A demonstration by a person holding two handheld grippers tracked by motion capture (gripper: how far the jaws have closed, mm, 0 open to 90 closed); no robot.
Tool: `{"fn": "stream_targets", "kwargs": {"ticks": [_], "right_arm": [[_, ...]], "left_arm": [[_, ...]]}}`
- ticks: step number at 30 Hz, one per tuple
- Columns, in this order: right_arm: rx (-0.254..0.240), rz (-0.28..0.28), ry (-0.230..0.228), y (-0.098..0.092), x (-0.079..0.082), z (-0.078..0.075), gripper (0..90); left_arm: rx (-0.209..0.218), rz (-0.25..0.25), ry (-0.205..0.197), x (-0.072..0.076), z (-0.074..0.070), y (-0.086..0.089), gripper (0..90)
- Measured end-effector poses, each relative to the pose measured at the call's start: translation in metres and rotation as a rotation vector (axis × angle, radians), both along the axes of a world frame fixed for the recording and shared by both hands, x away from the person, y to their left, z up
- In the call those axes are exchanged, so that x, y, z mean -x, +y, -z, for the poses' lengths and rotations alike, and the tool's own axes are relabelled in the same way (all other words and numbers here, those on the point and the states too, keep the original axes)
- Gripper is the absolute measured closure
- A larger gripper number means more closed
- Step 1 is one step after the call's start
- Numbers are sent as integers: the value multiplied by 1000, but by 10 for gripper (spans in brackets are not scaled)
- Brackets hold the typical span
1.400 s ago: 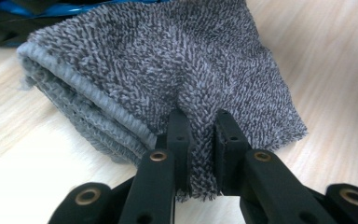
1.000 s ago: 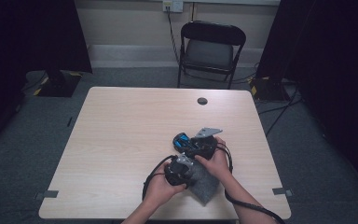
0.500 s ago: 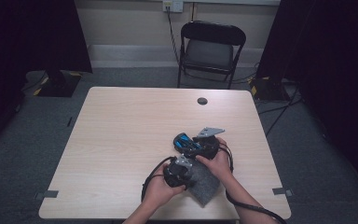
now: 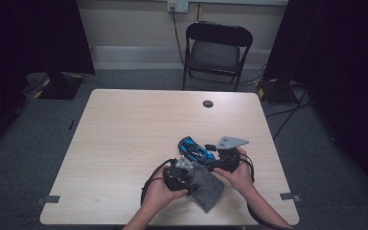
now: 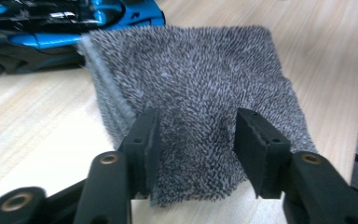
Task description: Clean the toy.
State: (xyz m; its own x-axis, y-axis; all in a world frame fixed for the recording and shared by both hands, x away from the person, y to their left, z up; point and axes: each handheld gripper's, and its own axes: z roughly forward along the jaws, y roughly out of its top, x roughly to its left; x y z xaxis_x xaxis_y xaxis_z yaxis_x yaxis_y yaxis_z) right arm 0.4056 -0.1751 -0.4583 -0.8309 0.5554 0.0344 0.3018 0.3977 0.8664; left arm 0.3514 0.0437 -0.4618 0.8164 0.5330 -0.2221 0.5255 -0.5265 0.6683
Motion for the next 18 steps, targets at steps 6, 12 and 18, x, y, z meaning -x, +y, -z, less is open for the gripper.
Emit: {"fn": "stream_targets", "kwargs": {"ticks": [6, 12, 18], "right_arm": [[-16, -22, 12, -13, 26, -1, 393], [9, -83, 33, -12, 56, 3, 407], [45, -94, 73, -11, 75, 16, 370]], "left_arm": [[25, -68, -37, -11, -8, 16, 504], [14, -120, -63, -22, -6, 22, 425], [33, -131, -116, -35, -7, 20, 333]]}}
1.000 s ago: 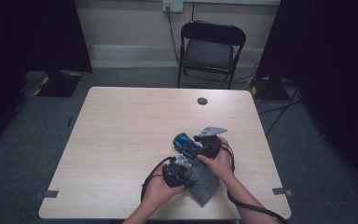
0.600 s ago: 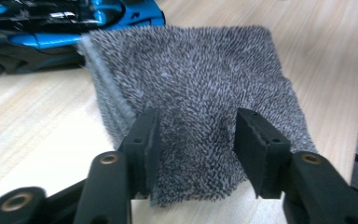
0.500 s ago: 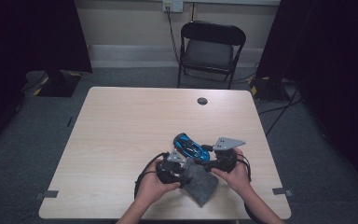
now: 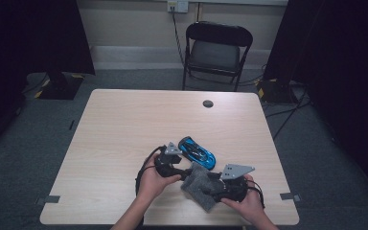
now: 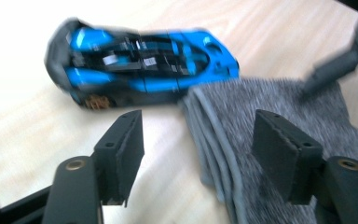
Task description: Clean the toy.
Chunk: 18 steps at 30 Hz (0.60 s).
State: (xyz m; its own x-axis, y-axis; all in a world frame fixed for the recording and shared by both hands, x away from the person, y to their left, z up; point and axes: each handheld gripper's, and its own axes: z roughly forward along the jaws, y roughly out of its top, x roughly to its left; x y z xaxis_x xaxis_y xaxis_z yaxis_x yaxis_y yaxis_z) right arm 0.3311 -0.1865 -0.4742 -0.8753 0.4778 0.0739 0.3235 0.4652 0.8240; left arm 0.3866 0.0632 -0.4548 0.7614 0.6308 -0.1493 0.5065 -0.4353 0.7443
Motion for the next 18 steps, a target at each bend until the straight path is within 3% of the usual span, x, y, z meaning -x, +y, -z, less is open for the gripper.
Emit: {"fn": "stream_targets", "kwargs": {"ticks": [4, 9, 15, 18], "right_arm": [[-3, 10, 6, -6, 7, 2, 355], [15, -3, 14, -6, 11, 7, 380], [59, 6, 38, -3, 8, 18, 364], [62, 3, 47, -2, 7, 22, 365]], "left_arm": [[-18, -4, -50, -12, -8, -8, 298], [-31, 5, -80, -31, -15, -22, 278], [-52, 35, -67, -50, -6, -39, 257], [-46, 65, -93, -58, -1, -46, 228]]}}
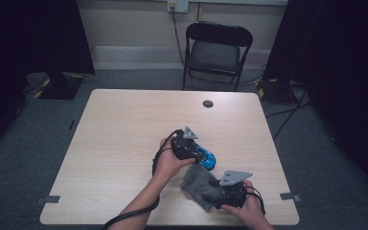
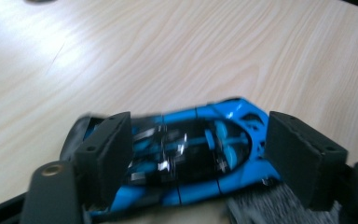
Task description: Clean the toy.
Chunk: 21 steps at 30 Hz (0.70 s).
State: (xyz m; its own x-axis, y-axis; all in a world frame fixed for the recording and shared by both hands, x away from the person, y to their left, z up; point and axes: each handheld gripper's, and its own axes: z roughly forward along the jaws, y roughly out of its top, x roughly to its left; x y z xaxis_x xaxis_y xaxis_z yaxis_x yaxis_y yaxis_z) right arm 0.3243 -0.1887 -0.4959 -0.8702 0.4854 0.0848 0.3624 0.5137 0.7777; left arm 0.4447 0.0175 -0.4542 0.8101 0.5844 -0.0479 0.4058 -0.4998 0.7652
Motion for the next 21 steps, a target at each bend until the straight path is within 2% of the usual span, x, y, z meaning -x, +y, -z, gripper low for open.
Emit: {"fn": "stream_targets", "kwargs": {"ticks": [2, 4, 6, 7, 8, 10, 11, 13, 16, 21], "right_arm": [[0, -2, 6, 0, -1, 2, 372], [7, -3, 0, 1, -1, 2, 383], [17, -3, -8, 1, 0, 2, 406], [23, -3, -9, 1, -1, 2, 443], [27, 2, -10, 1, -1, 2, 472], [30, 9, -10, 0, -3, 1, 514], [31, 9, -10, -1, -3, 1, 526], [37, 9, -12, -1, -4, 1, 551], [49, 13, -11, -1, -5, 0, 594], [48, 18, -3, -2, -6, -1, 633]], "left_arm": [[-19, 29, -2, -4, 2, -4, 219], [-13, 29, 13, -8, 6, -5, 218], [-26, 32, 31, -11, 10, -5, 198], [-29, 33, 31, -11, 12, -5, 195], [-53, 57, 25, -11, 15, -4, 201], [-51, 65, 14, -10, 16, -4, 193], [-41, 60, 22, -11, 17, -4, 184], [-48, 56, 30, -12, 16, -6, 181], [-97, 111, 2, -11, 17, -7, 147], [-117, 106, -41, -8, 20, -7, 150]]}}
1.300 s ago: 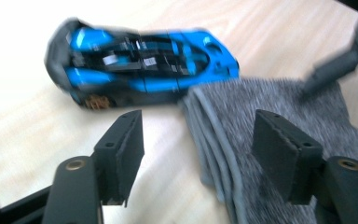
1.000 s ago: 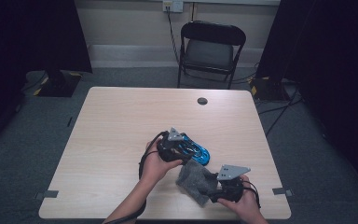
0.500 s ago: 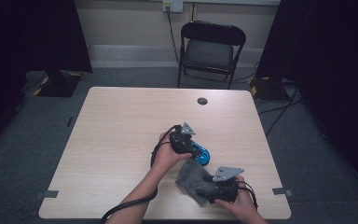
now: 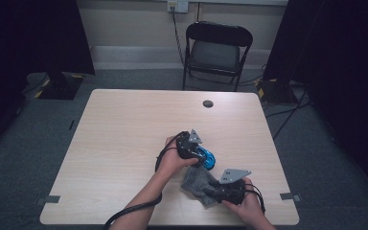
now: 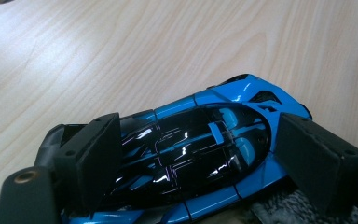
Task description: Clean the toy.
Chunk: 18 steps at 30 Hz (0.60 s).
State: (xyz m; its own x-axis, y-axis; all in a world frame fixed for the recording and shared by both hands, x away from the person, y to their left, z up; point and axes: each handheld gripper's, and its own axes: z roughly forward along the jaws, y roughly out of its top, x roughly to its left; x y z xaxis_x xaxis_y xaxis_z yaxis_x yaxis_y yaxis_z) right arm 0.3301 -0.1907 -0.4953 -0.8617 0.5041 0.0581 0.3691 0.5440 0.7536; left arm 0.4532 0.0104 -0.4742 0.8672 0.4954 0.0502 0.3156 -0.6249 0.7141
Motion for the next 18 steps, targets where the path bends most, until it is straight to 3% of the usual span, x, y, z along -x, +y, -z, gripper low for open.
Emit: {"fn": "stream_targets", "kwargs": {"ticks": [12, 18], "right_arm": [[13, 7, 13, -1, -4, -2, 751], [18, 17, 42, -2, -8, -4, 797]], "left_arm": [[7, -13, -19, 3, 2, -1, 156], [20, -18, -23, 4, 3, -1, 157]]}}
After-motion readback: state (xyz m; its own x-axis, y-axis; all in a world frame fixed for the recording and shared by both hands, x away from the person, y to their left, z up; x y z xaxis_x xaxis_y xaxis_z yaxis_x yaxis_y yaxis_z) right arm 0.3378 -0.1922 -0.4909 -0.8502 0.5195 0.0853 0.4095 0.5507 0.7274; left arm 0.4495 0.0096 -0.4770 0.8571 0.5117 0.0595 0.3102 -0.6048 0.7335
